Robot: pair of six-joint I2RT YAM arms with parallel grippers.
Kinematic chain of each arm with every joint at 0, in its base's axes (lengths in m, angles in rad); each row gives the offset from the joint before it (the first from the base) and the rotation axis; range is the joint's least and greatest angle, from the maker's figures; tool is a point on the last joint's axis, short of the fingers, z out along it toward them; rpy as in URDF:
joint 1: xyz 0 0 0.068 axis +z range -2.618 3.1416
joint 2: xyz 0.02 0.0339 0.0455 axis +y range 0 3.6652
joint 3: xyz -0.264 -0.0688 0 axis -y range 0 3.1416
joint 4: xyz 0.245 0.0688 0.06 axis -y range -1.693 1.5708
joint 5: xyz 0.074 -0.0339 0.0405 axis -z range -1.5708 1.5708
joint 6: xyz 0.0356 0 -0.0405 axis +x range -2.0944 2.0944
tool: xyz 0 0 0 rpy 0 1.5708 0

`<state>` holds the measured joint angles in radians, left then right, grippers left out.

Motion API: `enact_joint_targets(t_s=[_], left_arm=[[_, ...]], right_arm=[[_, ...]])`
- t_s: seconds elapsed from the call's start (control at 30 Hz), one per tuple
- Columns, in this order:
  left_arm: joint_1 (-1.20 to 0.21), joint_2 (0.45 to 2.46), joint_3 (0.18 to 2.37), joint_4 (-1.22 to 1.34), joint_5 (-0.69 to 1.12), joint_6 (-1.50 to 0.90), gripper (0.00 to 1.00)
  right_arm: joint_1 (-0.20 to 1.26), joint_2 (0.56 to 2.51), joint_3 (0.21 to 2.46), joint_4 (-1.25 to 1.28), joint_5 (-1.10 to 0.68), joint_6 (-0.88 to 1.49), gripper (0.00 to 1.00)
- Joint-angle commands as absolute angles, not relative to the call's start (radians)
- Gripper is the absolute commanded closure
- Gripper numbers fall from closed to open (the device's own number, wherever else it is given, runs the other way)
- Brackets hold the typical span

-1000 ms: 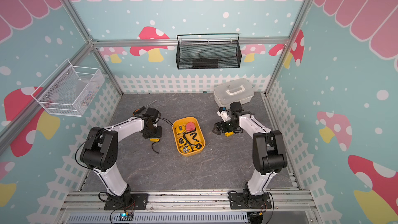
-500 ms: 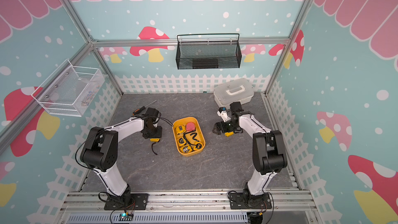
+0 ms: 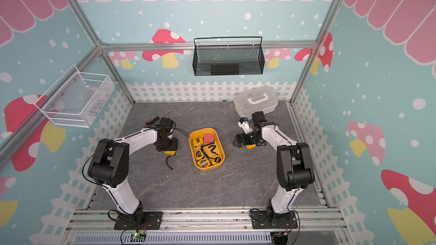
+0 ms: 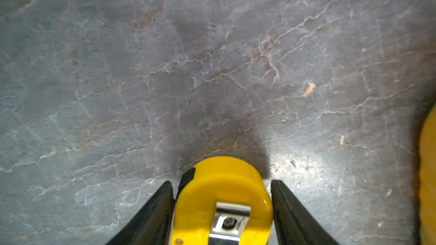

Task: Take the tape measure out of the storage box
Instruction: Place the tape measure at the center of the board.

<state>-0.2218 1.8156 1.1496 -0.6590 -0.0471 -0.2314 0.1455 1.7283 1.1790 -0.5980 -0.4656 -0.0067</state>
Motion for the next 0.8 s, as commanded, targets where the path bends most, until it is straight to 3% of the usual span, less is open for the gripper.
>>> enact_joint_targets(t_s=[0.0, 0.3, 0.77], left_arm=[[-0.213, 1.785, 1.174, -0.672, -0.037, -0.227, 0.33], [-0.213, 1.598, 1.187, -0.69, -0.073, -0.231, 0.32], [-0.199, 1.428, 1.106, -0.712, -0.075, -0.26, 0.3]], right_arm=[[0.15, 1.729, 1.197, -0.622, -0.481, -0.014, 0.01], [0.18, 1.716, 1.253, -0.644, -0.471, -0.025, 0.01], [0.462, 1.894, 1.6, -0.721, -0.307, -0.165, 0.05]])
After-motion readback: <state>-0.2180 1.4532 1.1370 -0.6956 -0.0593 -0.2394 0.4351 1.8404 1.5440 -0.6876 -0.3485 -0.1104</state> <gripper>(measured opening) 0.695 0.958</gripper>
